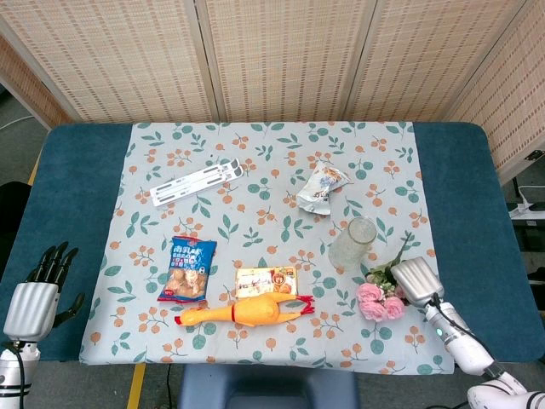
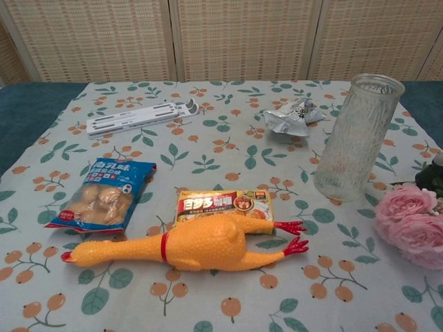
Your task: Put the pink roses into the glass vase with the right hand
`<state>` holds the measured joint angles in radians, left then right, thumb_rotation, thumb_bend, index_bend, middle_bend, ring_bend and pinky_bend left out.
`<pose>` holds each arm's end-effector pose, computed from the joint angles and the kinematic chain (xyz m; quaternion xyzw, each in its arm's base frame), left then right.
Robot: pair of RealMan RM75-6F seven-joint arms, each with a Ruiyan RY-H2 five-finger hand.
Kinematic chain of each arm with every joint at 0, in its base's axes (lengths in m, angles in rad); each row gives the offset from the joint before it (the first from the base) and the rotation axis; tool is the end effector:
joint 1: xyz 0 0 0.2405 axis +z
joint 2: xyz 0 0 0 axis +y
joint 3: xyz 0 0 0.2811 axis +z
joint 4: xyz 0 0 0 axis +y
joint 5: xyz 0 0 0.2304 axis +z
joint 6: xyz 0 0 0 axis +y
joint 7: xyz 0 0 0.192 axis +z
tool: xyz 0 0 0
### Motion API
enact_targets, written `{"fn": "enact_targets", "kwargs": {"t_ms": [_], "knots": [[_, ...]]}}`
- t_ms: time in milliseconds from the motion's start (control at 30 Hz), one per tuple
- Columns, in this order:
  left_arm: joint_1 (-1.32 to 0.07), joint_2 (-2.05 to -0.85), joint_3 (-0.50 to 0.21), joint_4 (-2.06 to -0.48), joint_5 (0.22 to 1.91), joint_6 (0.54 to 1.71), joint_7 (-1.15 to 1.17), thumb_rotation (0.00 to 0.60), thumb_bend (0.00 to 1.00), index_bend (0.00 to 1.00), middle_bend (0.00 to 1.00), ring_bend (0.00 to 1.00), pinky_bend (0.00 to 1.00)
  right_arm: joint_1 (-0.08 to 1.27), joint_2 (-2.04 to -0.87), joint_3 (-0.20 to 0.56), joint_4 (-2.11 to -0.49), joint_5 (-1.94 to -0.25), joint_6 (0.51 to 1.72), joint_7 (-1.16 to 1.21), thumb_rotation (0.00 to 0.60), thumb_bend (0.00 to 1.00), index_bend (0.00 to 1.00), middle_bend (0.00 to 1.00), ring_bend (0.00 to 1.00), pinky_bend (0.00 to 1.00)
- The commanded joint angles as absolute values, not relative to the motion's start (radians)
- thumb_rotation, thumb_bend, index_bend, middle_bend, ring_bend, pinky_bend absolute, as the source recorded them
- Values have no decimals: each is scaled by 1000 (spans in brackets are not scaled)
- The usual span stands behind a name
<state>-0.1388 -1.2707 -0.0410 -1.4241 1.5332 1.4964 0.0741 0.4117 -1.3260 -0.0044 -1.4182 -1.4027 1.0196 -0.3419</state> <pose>-0.3469 0.2515 0.1137 -0.6297 -0.3307 -0.3784 0.5924 -0.3266 -0.3170 0.0134 0.7856 -0.3138 0.2132 0.4888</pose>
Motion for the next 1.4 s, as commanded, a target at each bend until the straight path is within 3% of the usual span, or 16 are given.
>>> {"fn": "enact_targets", "kwargs": {"t_ms": [33,167,333,567,767,1233,1400], "knots": [[-139,-1270,-41,-1424,1532,1496,73,600,335,71,0,17,348,390,-1334,-9,-1421,-1450,1093,-328,600,234,839,651,659,894],[-139,-1270,-42,-1423,1532,1496,69,600,335,72,0,17,347,358,-1302,-19,-1472,-1538,1211,-267,600,337,930,703,709,948],[-138,-1269,-43,-1425,1533,1500,65,600,335,71,0,17,348,321,-1190,-35,-1641,-1588,1294,-160,600,411,939,727,743,989],[-136,-1268,-44,-1428,1534,1503,64,600,336,72,0,17,348,308,-944,-95,-1956,-1573,1234,82,600,517,939,752,774,1000],[-136,-1267,-43,-1432,1537,1505,68,600,335,72,0,17,347,323,-828,-116,-2106,-1592,1181,331,600,562,932,752,777,1000],[-136,-1267,-44,-1427,1534,1503,57,600,335,72,0,17,347,418,-661,-13,-2277,-1546,1104,885,600,607,893,752,780,1000],[-136,-1267,-45,-1427,1534,1504,55,600,335,72,0,17,347,429,-641,43,-2277,-1541,1138,1012,600,608,891,752,780,1000]]}}
